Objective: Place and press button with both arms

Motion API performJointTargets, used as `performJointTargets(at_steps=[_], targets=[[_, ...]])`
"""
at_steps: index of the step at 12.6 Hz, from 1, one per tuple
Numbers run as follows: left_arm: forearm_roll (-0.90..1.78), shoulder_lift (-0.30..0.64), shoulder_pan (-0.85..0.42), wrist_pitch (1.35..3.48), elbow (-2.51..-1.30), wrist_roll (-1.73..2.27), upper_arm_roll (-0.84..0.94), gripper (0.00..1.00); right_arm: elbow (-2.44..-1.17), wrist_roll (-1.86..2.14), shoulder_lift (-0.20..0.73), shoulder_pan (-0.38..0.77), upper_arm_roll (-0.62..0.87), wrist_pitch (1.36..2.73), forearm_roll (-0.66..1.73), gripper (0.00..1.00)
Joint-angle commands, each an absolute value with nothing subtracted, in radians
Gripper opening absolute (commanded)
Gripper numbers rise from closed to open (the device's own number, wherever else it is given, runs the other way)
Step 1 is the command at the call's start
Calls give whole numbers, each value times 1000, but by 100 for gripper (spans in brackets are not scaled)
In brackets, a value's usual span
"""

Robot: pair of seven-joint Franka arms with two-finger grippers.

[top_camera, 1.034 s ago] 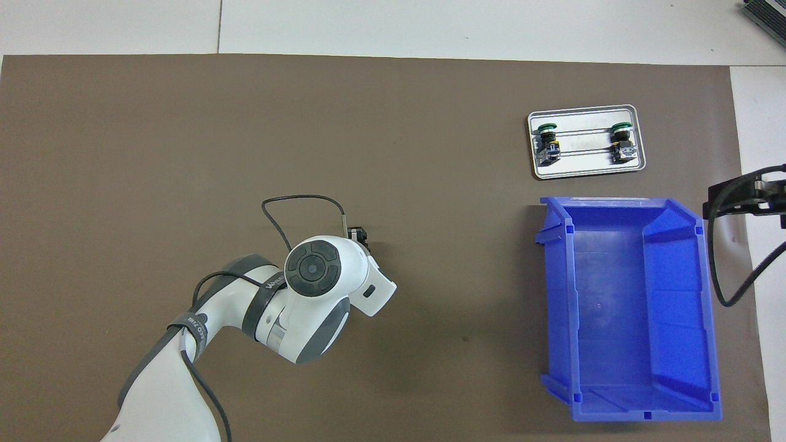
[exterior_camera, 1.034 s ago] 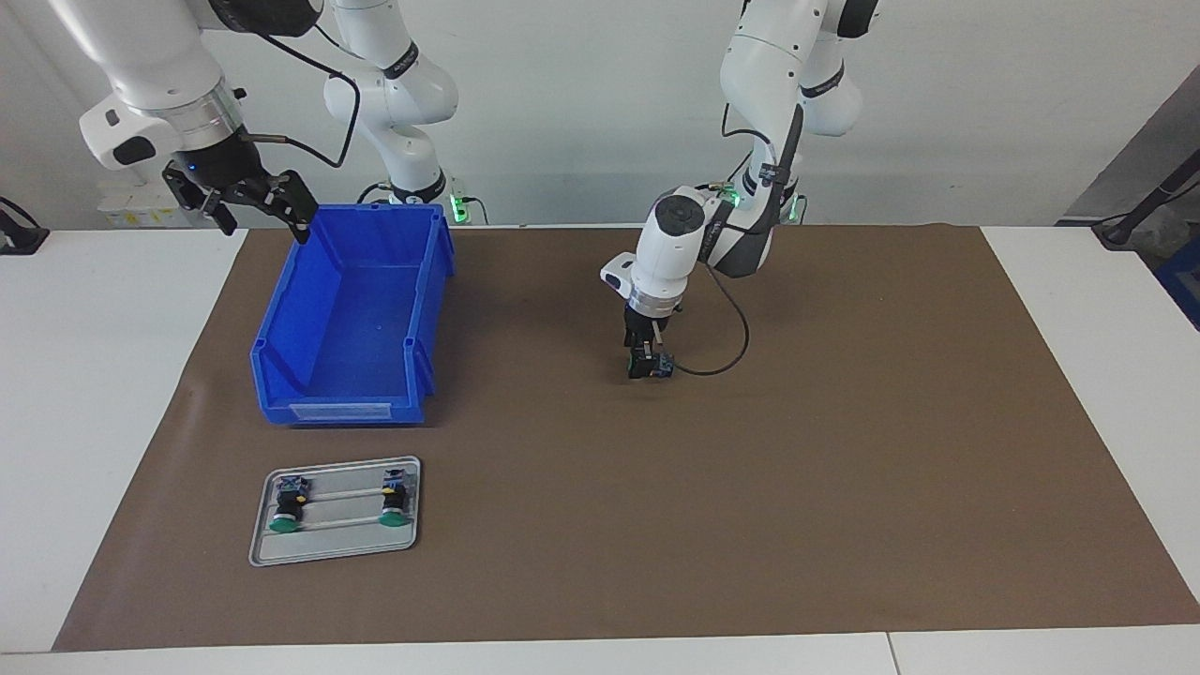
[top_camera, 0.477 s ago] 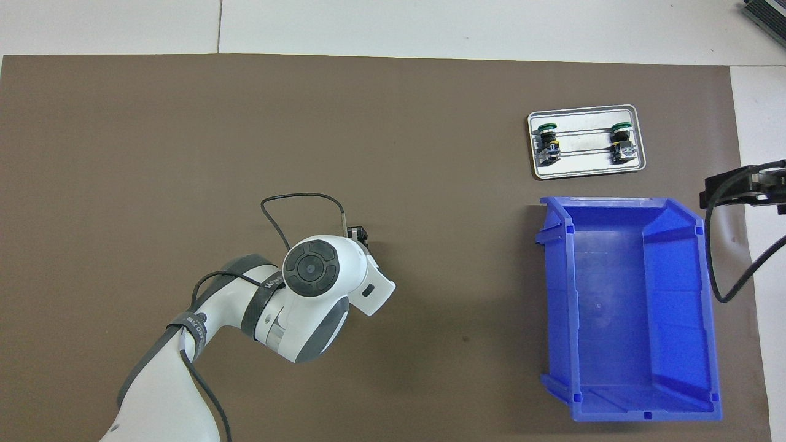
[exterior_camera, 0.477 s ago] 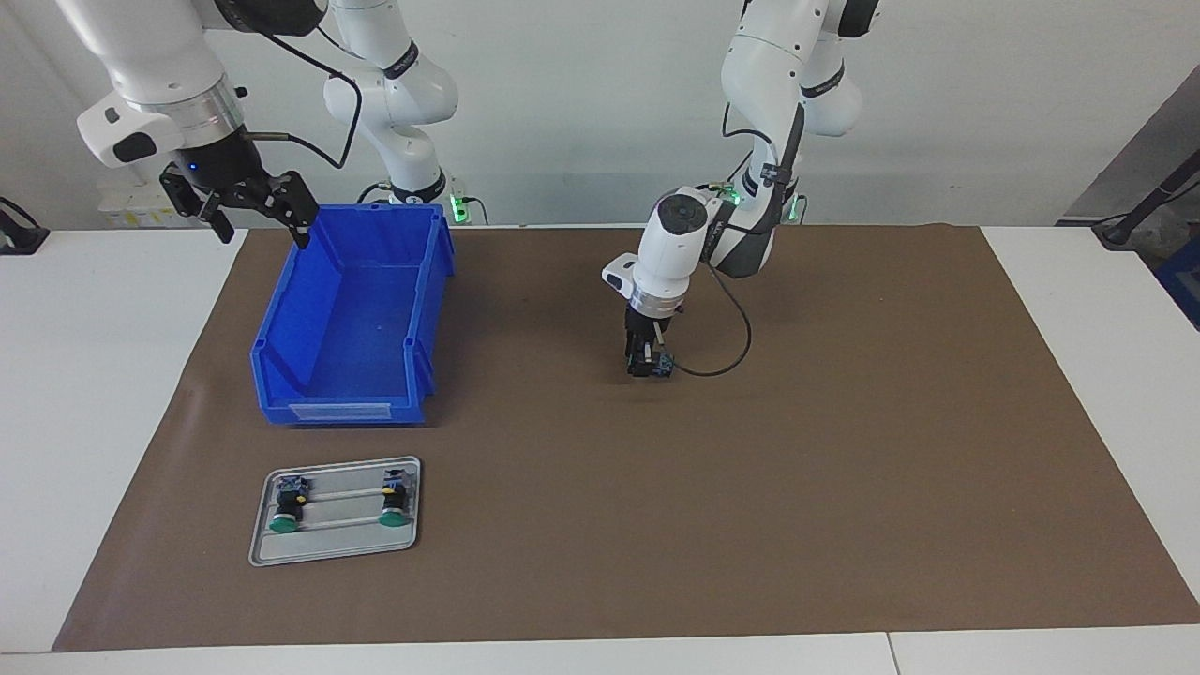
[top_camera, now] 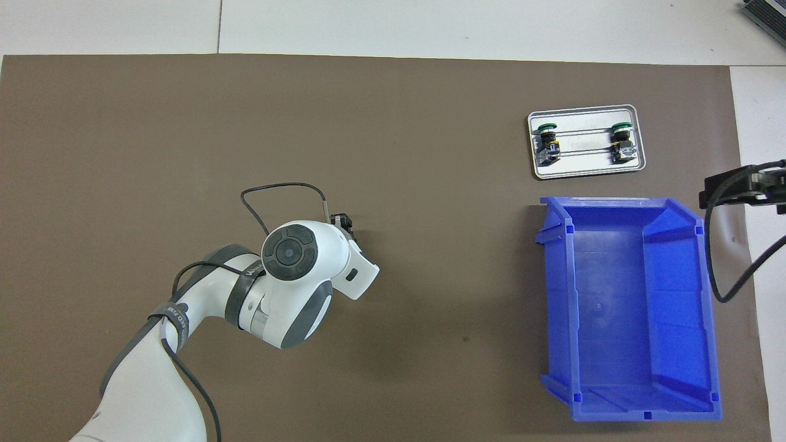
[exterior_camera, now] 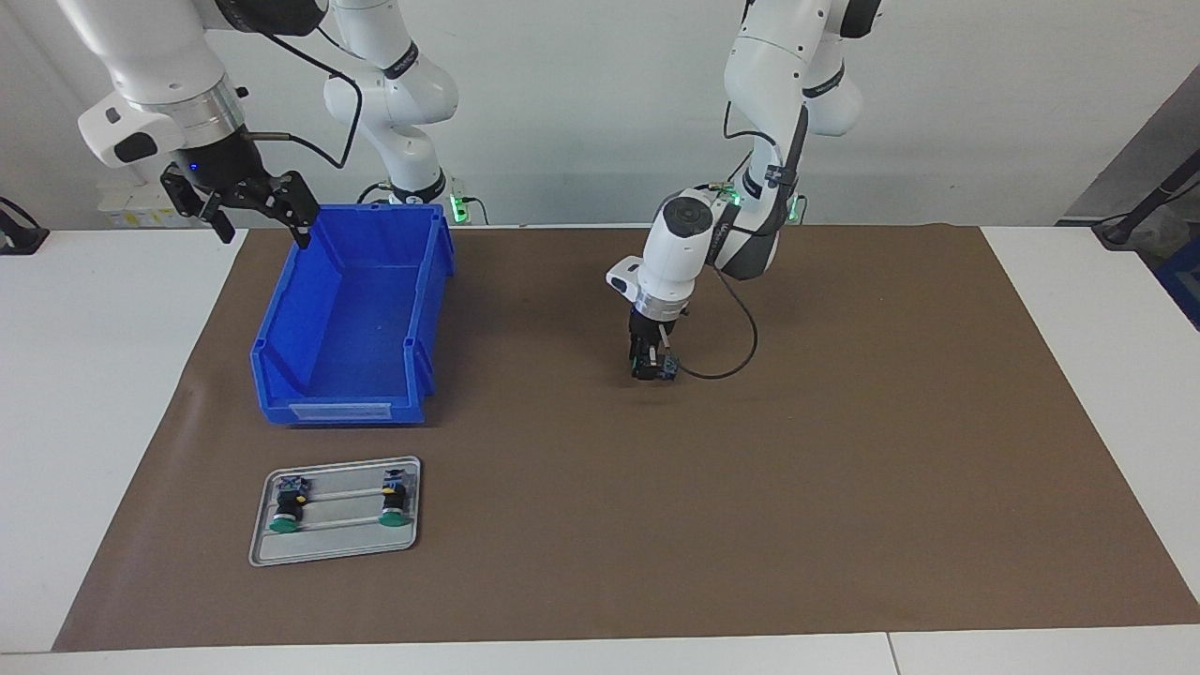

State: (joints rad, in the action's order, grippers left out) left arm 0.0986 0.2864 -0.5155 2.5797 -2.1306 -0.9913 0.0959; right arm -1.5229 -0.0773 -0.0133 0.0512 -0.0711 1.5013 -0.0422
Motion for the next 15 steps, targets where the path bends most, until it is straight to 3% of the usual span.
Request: performJointTargets(at_steps=[1, 15], targets=[[126, 298, -468, 2594, -2108, -1009, 98, 19, -1536, -61, -21, 46, -67, 1517, -25, 100], [779, 216, -267, 2405, -1904, -1035, 104, 18, -1537, -52, -21, 81, -121, 1522, -23, 100]])
